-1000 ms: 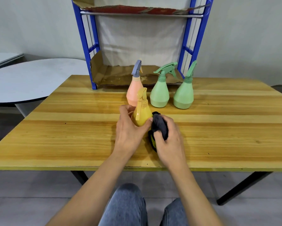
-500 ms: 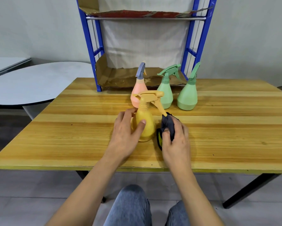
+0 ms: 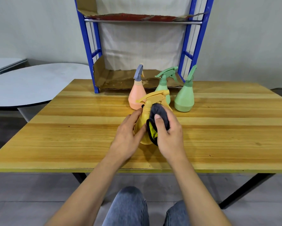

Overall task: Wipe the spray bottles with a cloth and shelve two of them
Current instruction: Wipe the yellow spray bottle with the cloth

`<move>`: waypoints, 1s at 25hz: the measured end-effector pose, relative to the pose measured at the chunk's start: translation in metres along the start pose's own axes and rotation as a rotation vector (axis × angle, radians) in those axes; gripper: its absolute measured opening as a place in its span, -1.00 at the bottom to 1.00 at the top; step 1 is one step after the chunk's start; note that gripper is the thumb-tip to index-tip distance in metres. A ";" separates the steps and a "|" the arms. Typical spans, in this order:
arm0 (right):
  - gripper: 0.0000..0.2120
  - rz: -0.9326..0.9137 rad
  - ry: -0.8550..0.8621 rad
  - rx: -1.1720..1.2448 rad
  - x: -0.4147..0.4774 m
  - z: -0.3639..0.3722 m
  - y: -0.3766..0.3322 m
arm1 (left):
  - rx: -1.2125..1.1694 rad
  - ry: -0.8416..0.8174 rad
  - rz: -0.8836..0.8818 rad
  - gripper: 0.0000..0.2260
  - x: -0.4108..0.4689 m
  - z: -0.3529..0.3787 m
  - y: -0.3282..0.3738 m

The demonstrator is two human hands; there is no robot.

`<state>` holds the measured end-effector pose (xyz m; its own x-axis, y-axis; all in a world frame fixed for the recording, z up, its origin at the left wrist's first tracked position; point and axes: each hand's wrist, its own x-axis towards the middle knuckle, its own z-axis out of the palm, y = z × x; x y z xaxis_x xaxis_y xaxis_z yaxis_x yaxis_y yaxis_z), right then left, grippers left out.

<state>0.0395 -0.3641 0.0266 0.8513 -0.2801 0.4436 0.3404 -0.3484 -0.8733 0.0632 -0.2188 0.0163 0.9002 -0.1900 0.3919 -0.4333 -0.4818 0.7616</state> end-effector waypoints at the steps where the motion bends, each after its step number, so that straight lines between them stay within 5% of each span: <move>1: -0.64 -0.005 -0.018 -0.009 0.000 -0.001 0.003 | -0.007 0.009 0.001 -0.51 0.000 0.001 0.000; 7: -0.71 0.098 -0.120 -0.163 0.003 -0.019 0.022 | -0.026 0.056 -0.016 -0.48 -0.003 0.006 0.000; 12: -0.68 0.025 0.039 -0.112 -0.009 0.005 0.004 | -0.043 0.068 0.038 -0.51 -0.003 0.006 -0.006; 18: -0.77 0.110 -0.029 -0.166 0.005 -0.007 0.012 | 0.000 0.066 0.015 -0.49 -0.004 0.006 0.000; 25: -0.63 0.077 0.011 -0.252 -0.016 0.001 0.022 | -0.025 0.071 0.007 -0.47 -0.003 0.008 -0.003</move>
<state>0.0339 -0.3666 0.0006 0.8659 -0.3238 0.3813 0.1634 -0.5374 -0.8273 0.0619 -0.2238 0.0087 0.8922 -0.1316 0.4320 -0.4412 -0.4587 0.7714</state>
